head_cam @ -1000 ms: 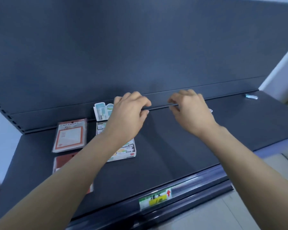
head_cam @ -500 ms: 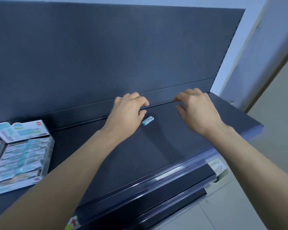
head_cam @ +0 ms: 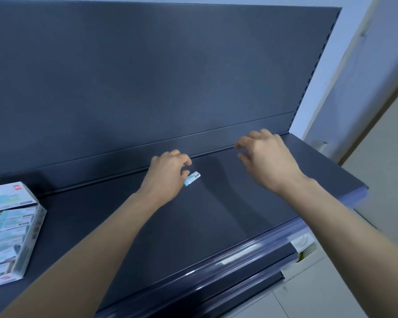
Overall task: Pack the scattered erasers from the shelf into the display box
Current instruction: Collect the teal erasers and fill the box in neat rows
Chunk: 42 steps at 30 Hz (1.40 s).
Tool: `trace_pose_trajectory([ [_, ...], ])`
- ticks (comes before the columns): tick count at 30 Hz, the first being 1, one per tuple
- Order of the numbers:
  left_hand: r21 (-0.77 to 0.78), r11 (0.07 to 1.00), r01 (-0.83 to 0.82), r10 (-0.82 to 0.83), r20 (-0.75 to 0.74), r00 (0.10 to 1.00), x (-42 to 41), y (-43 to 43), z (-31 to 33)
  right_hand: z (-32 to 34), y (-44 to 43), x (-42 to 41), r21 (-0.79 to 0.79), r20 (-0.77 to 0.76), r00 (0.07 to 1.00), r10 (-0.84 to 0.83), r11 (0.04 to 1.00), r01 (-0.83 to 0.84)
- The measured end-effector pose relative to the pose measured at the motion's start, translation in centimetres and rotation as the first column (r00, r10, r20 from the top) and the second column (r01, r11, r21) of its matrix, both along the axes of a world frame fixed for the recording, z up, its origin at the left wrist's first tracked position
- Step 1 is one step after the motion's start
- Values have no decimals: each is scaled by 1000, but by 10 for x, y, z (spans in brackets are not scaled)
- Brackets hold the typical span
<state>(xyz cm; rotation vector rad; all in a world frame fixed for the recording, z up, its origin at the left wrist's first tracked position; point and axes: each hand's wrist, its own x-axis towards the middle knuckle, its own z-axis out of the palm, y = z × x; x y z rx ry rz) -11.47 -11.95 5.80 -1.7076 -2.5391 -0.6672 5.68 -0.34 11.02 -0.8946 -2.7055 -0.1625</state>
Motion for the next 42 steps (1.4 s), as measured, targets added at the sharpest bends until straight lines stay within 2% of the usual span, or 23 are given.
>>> trace_pose_trajectory([
  [10, 71, 991, 111, -110, -11, 994, 20, 80, 0, -14, 78, 12, -26, 30, 997, -71, 997, 71],
  [16, 113, 990, 79, -80, 1, 997, 50, 138, -3, -29, 167, 36, -107, 44, 992, -115, 987, 120],
  [24, 55, 995, -83, 81, 26, 996, 99, 208, -23, -67, 275, 44, -221, 141, 990, 14, 975, 18],
  [28, 29, 982, -185, 184, 32, 982, 110, 216, -35, -89, 302, 33, -328, 140, 986, 91, 944, -40],
  [33, -33, 941, -336, 337, 53, 940, 112, 207, -48, -108, 318, 17, -367, 182, 973, 140, 928, -65],
  [38, -85, 868, -490, 494, 46, 868, 109, 187, -57, -113, 323, 5, -372, 267, 951, 154, 927, -46],
  [42, -140, 748, -649, 656, 4, 755, 104, 167, -66, -103, 306, -6, -388, 304, 925, 227, 916, -97],
])
